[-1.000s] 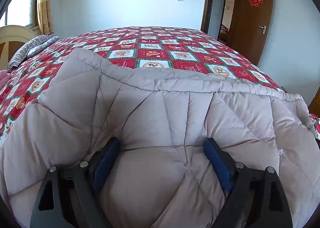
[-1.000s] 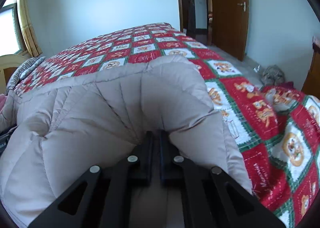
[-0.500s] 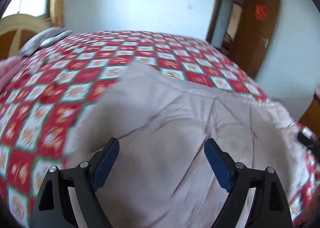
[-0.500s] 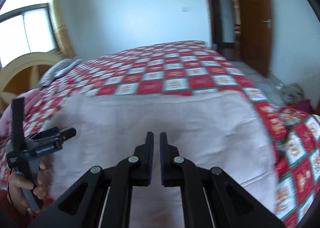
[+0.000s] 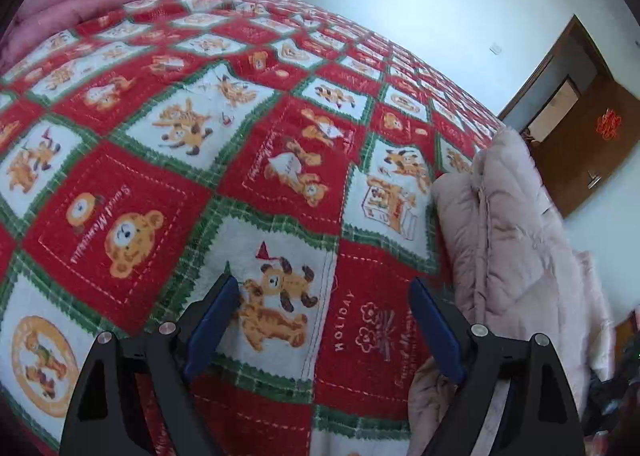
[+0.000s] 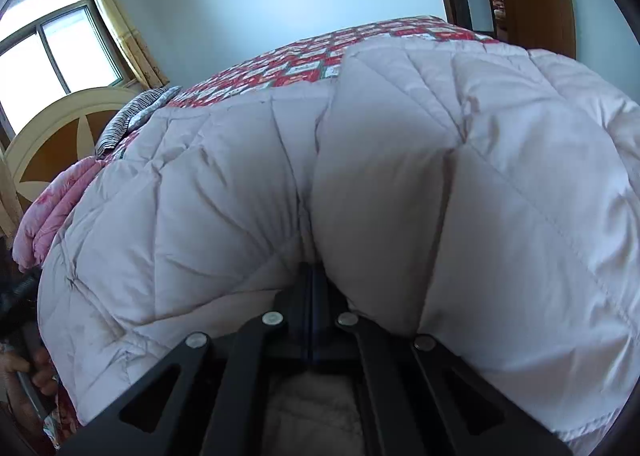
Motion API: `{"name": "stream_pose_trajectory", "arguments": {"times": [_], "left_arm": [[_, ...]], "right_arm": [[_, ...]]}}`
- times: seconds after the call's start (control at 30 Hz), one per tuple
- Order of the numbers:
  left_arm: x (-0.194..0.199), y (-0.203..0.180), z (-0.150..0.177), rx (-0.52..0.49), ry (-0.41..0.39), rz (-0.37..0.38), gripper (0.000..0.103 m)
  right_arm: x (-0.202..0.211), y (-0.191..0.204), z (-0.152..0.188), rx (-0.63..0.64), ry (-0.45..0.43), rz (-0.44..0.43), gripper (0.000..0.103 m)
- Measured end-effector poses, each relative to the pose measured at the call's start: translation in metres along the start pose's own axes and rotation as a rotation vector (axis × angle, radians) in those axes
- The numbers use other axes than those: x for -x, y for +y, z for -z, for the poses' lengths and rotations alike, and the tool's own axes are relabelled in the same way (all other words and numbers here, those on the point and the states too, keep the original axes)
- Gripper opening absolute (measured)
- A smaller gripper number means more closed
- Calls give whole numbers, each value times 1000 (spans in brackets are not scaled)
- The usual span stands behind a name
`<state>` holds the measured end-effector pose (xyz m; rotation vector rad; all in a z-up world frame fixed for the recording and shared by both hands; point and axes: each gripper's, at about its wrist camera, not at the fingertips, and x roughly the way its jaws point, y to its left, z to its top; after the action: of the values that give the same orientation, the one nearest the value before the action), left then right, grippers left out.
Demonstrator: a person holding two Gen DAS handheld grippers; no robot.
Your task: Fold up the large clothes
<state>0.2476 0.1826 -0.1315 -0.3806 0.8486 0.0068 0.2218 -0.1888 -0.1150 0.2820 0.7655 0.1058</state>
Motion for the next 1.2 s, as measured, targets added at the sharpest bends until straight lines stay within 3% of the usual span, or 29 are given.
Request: {"name": "stream_pose_trajectory", "arguments": {"times": [0.07,0.23,0.3,0.4,0.5,0.7,0.87,1.0,1.1,1.2], "left_arm": [[2,-5,2,2,1,79,87],[2,5,8,253,70,534,87],[7,5,13,302,71,608,87],[26,-2,21,226,13,556,87],[43,4,29,179,-14,480,87],[69,31,45,125,-25,367,87],[61,10,64,189,47,474,93],[40,-18,69,228,67,451,93],[31,-27,57,280,11,387,93],[14,-34,43,344,-2,407,93]], "right_arm": [[2,1,0,3,-1,4,0],[5,9,-9,19,55,68,0],[24,17,-14,9,10,95,0],[45,29,-11,27,-57,39,0],[19,27,5,37,32,39,0],[4,11,14,18,14,2,0],[7,12,18,21,1,-6,0],[7,14,15,22,-1,-9,0],[7,16,14,28,-1,-2,0],[5,19,14,35,-3,7,0]]}}
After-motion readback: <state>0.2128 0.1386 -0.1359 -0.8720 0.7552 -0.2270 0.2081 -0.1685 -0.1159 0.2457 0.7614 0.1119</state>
